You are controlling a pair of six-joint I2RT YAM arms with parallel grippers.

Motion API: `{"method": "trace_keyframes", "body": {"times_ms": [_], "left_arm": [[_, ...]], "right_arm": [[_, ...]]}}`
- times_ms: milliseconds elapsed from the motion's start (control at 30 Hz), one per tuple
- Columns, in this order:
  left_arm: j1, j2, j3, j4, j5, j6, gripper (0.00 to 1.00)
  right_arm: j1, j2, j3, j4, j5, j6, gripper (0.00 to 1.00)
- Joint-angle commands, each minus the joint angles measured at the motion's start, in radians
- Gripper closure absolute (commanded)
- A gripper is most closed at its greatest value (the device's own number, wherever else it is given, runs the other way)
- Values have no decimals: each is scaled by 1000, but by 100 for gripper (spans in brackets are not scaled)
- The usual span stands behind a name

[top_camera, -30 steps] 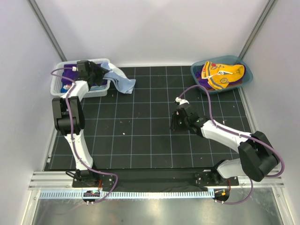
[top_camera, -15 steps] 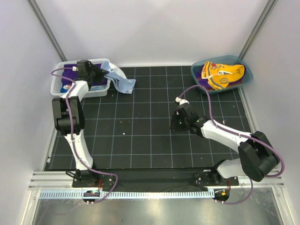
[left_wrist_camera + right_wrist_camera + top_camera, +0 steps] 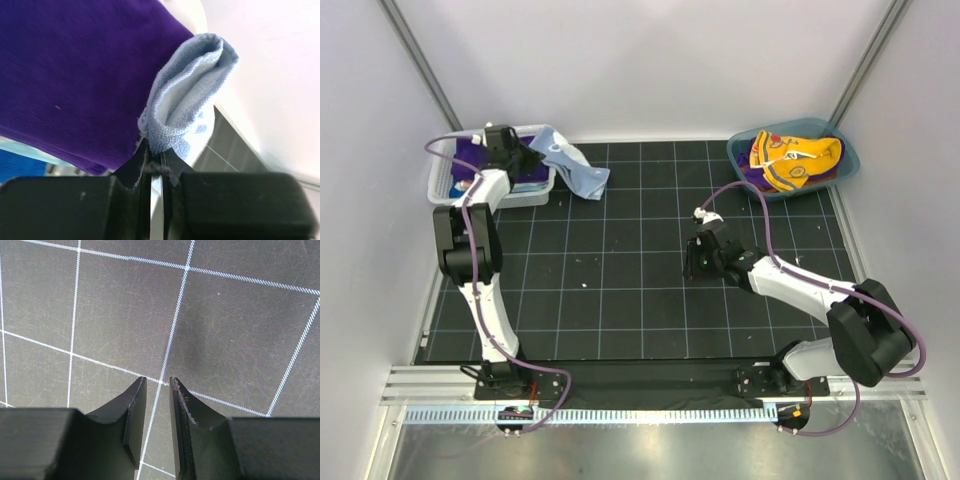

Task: Fold and stack the towels
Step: Neatly place the folded towel into the bin

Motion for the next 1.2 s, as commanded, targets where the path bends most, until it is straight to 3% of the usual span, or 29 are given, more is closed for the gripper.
{"method": "trace_keyframes", "body": {"times_ms": [0, 167, 433, 767, 1033, 1133, 1167], "left_arm": [[6, -87, 10, 37, -138, 126, 100], [6, -175, -82, 77, -342, 191, 100], [22, -215, -138, 99, -519, 236, 100], [94, -172, -119, 117, -560, 289, 100], [164, -112, -56, 111, -513, 328, 100], [183, -72, -9, 67, -505, 334, 88], [190, -66, 0, 58, -507, 331, 75]], "right_arm": [[-4, 5, 7, 40, 5, -3, 68], [-4, 3, 7, 40, 3, -3, 68], [-4, -3, 4, 40, -3, -3, 68], [-4, -8, 1, 40, -15, -1, 68], [-2, 3, 2, 46, -17, 0, 68], [-2, 3, 1, 46, -18, -1, 68], [-2, 3, 1, 46, -18, 0, 68]]}}
